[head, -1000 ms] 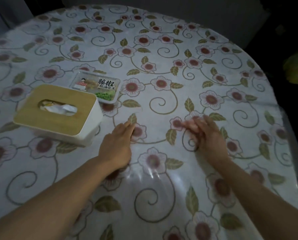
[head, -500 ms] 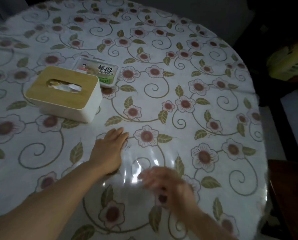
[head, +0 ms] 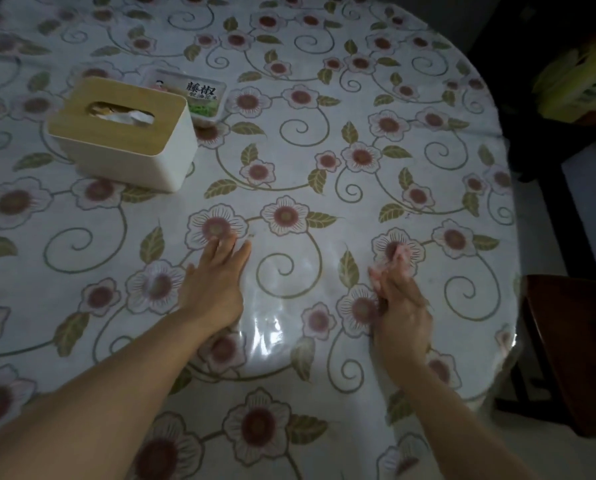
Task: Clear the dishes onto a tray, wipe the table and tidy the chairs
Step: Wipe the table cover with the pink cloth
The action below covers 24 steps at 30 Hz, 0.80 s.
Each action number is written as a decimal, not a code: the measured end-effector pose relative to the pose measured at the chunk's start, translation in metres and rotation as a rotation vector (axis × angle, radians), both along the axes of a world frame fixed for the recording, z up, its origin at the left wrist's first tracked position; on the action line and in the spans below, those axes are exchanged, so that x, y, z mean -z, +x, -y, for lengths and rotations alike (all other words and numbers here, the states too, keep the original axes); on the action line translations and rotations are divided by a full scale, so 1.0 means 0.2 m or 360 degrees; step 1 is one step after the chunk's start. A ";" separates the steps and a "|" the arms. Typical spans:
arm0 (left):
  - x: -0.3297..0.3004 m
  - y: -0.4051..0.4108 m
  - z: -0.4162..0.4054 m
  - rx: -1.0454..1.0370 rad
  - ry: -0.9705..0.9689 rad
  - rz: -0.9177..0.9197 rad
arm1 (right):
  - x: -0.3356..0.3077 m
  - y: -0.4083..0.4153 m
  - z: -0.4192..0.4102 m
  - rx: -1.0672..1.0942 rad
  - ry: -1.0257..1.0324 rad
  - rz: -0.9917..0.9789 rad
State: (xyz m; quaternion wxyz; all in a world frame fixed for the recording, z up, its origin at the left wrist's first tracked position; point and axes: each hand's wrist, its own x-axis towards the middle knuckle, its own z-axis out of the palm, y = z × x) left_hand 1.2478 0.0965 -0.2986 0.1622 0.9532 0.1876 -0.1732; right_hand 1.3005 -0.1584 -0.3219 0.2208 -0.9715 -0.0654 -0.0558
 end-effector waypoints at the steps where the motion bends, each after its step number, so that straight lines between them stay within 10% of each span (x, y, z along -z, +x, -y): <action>1: 0.00 0.00 0.00 0.0001 -0.0008 -0.0004 | -0.02 -0.06 -0.05 -0.0037 0.0029 0.0041; 18: -0.15 -0.04 -0.24 0.0266 -0.0554 -0.0037 | -0.10 -0.70 -0.63 -0.0784 -0.0165 -0.0262; 24: -0.26 -0.23 -0.43 0.0114 -0.0497 0.0001 | -0.32 -0.60 -0.63 -0.0338 0.0116 -0.0215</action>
